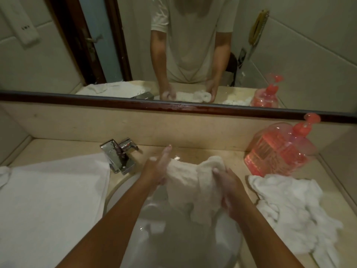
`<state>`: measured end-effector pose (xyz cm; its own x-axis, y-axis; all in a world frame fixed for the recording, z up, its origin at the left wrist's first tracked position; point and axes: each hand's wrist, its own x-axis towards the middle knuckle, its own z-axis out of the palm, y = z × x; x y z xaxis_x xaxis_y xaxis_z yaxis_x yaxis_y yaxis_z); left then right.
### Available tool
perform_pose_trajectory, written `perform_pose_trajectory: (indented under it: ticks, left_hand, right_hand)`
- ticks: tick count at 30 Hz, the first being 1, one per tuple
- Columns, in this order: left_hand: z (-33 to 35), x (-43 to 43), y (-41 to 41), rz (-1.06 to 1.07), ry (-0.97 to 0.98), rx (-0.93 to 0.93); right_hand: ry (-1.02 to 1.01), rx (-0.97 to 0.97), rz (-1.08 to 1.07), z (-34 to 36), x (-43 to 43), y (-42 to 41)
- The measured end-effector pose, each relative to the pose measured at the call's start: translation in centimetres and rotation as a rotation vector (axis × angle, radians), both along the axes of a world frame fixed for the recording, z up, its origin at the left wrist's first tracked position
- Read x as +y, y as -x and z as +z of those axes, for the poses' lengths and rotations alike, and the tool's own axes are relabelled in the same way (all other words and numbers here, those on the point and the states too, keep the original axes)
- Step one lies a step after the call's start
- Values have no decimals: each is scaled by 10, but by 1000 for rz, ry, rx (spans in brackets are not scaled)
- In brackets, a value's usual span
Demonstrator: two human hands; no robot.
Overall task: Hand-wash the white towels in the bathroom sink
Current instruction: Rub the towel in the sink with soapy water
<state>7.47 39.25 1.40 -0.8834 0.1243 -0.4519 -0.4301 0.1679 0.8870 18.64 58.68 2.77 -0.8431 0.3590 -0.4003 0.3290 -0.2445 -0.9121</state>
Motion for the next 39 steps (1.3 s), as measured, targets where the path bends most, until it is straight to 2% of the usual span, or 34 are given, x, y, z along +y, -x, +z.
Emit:
perform_pose_trajectory:
  ticks: [2,4,6,8,12,14,18,24,26,28,29,31,32,35,37,39]
  left_hand:
    - [-16,-2,-6,-99,-166,49]
    - [-26,-5,-12,-223,-242,130]
    - [-31,-5,-19,-272,-184,208]
    - [-33,1,-29,-230,-79,266]
    - [-38,10,-42,-118,-283,161]
    - [-38,12,-44,-132,-309,102]
    - [-32,6,-37,-157,-309,-133]
    - [-15,-14,-23,-60,-584,-344]
    - [-10,-4,-24,-1,-579,-312]
    - [-4,19,-32,39,-479,-239]
    - [-2,32,-37,61,-353,-126]
    - [0,50,-40,91,-1,235]
    - [1,55,-39,107,89,323]
    - [5,56,-49,68,106,399]
    - [1,62,-61,-45,72,348]
    - [-4,65,-62,-35,52,274]
  right_hand:
    - [371,27,-52,11,-4,3]
    - [563,117,30,27,-8,8]
    - [575,171,182,31,-12,12]
    - [559,183,261,31,-13,17]
    - [621,179,331,33,-16,23]
    - [630,167,304,31,-11,23]
    - [469,68,196,26,3,17]
    - [180,-28,147,12,24,1]
    - [-7,19,68,6,15,9]
    - [-143,75,-15,1,-17,25]
    - [-145,72,-55,0,-37,30]
    - [-107,44,-77,-1,-73,27]
    - [-91,63,-78,-3,-84,21]
    - [-124,124,-104,-6,-81,14]
    - [-145,138,-180,-6,-60,28]
    - [-120,121,-183,-4,-58,34]
